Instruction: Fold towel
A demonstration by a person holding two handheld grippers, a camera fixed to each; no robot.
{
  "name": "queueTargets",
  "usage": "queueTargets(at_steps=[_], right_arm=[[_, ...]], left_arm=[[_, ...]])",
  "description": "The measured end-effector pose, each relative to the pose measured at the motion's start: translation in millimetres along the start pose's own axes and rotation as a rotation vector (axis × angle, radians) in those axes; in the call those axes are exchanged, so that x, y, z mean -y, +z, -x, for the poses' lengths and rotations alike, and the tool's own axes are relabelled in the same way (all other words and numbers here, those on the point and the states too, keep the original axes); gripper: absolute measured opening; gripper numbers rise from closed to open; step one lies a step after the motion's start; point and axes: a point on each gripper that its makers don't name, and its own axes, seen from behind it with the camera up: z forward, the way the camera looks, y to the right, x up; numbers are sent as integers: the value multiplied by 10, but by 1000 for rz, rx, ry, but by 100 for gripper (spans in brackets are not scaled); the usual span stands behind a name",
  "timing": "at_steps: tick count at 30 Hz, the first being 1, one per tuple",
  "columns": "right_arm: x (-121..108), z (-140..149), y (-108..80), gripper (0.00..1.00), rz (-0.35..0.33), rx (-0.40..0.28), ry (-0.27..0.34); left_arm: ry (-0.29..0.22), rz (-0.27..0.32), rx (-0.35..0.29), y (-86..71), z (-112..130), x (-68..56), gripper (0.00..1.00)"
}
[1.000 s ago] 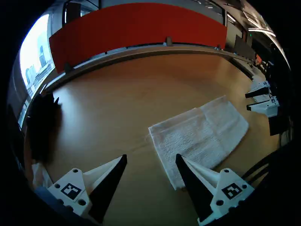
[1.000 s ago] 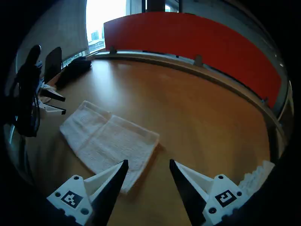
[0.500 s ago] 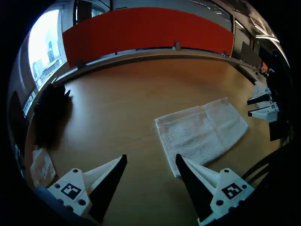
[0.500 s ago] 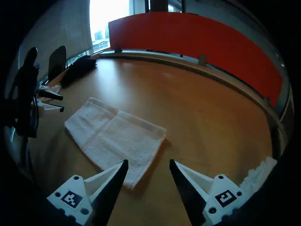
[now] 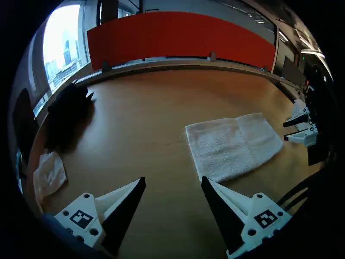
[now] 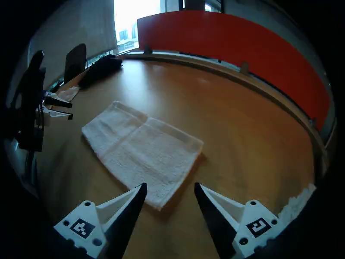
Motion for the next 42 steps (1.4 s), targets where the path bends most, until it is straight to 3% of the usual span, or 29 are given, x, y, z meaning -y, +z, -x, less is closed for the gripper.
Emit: queueTargets(at_steps=[12, 26, 34, 40, 42], right_arm=[[90, 105, 5, 84, -40, 46, -77], [97, 268, -12, 83, -78, 121, -166], [101, 325, -21, 68, -99, 152, -194], [101, 368, 1, 62, -113, 175, -196], [106, 385, 6, 55, -117, 181, -199]], left_arm=[[-65, -16, -74, -183, 24, 36, 96], [-78, -55, -153, -345, 74, 128, 96], [-73, -76, -197, -457, 81, 206, 96], [-63, -87, -232, -543, 72, 246, 96], [-61, -93, -239, -567, 76, 263, 96]])
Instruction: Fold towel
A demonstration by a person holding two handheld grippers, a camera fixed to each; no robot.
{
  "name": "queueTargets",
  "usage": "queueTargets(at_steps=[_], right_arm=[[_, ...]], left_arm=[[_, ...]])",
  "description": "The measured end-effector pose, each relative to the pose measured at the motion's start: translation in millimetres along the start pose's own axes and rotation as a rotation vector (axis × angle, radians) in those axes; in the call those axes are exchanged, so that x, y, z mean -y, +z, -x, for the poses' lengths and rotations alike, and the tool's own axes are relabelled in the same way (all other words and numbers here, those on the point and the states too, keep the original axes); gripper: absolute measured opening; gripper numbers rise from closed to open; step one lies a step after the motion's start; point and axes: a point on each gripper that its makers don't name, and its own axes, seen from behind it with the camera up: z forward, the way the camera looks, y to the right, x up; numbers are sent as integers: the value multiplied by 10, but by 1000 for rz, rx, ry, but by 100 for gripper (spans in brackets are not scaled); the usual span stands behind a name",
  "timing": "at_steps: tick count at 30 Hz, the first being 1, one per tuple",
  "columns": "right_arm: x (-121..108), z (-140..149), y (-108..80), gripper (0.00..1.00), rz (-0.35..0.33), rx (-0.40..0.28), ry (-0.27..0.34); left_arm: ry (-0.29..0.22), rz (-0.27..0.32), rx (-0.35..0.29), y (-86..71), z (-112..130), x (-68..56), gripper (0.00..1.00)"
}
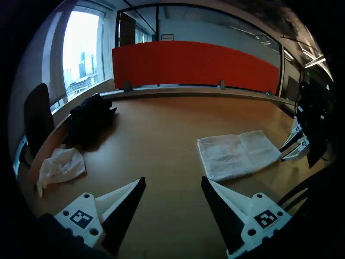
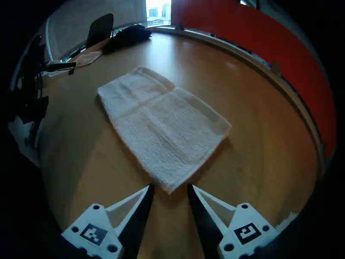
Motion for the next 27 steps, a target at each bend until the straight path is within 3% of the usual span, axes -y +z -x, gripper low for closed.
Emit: queueTargets(at_steps=[6, 11, 16, 20, 27], right_arm=[[36, 20, 28, 46, -15, 11, -1], [30, 26, 35, 31, -16, 12, -5], [10, 27, 37, 22, -13, 12, -1], [-2, 7, 38, 5, -4, 4, -3], [3, -75, 9, 4, 6, -24, 20]], left_arm=[[1, -11, -12, -50, 14, 29, 96], [1, -13, -14, -82, 30, 35, 96], [7, -13, -27, -119, 23, 39, 96], [12, -16, -32, -141, 33, 53, 96], [6, -25, -31, -153, 49, 98, 96]])
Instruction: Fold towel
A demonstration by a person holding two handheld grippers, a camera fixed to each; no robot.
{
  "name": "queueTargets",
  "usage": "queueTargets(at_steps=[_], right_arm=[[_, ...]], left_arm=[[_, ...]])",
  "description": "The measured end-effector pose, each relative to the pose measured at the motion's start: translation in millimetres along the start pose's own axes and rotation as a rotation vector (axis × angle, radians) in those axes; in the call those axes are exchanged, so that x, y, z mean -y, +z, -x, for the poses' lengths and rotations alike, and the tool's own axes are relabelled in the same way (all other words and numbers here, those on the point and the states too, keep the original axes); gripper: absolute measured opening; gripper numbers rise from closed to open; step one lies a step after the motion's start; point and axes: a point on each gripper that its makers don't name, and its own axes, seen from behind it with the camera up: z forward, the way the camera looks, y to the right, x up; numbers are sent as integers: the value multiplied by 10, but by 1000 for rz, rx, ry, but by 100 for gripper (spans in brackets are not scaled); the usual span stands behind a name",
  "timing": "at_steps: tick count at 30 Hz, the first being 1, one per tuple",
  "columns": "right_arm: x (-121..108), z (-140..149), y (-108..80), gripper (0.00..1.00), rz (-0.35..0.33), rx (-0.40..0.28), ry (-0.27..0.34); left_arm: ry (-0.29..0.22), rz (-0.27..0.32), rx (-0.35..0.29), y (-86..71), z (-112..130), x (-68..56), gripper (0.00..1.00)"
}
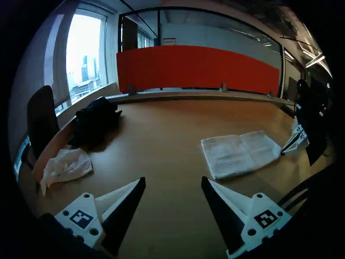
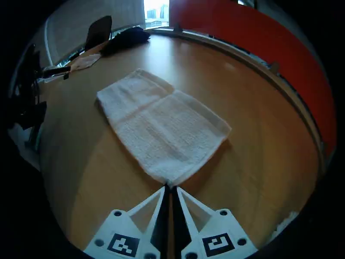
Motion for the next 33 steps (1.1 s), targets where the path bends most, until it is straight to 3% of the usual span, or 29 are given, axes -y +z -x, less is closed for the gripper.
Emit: queueTargets(at_steps=[15, 33], right_arm=[[-62, -248, -315, 4, 52, -77, 16], [-118, -626, -516, 4, 73, -131, -53]], left_arm=[[7, 2, 7, -28, 12, 24, 96], [-5, 7, 12, -113, 57, -8, 96]])
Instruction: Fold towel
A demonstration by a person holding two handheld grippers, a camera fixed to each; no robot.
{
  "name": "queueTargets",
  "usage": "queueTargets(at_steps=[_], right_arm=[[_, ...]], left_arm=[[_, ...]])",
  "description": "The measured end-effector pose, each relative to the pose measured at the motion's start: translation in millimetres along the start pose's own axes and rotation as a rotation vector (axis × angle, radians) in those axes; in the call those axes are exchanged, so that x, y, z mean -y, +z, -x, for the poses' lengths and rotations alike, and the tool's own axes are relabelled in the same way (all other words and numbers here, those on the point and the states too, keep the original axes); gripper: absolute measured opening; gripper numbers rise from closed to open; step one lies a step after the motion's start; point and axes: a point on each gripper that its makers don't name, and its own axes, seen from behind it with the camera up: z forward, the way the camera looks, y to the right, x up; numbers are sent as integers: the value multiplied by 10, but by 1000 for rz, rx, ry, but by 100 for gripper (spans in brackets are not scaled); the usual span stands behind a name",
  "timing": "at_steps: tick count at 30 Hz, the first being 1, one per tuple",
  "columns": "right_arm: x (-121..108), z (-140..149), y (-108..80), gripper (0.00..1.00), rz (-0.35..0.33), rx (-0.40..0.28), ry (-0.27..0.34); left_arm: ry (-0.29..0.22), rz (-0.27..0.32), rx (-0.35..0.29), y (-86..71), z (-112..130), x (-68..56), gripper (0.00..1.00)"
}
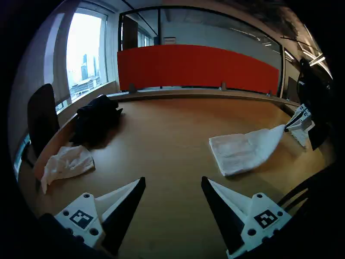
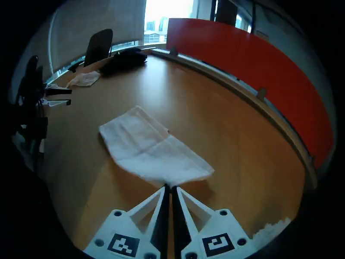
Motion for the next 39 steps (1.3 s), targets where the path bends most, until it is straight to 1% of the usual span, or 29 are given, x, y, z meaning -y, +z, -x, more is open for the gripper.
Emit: queueTargets(at_steps=[5, 9, 16, 22, 26, 30, 35, 39], right_arm=[[44, -187, 25, 4, -18, -20, -29], [101, -365, 69, 4, -38, -35, -64], [293, -708, 221, 4, -100, -56, -141], [614, -953, 434, 4, -185, -62, -210], [895, -1086, 624, 4, -246, -63, -257], [1195, -1170, 820, 4, -310, -58, -283], [1517, -1087, 1076, 4, -381, -17, -300], [1615, -964, 1230, 4, -401, 22, -307]], left_arm=[[0, 1, -3, -30, 0, -10, 96], [-7, -3, -1, -61, 17, -6, 96], [-24, -15, 3, -114, 48, 20, 96], [-38, -32, 3, -171, 61, 56, 96], [-49, -45, 3, -227, 81, 83, 96], [-60, -58, 4, -284, 105, 115, 96], [-67, -70, 10, -323, 150, 142, 96], [-72, -76, 14, -334, 183, 151, 96]])
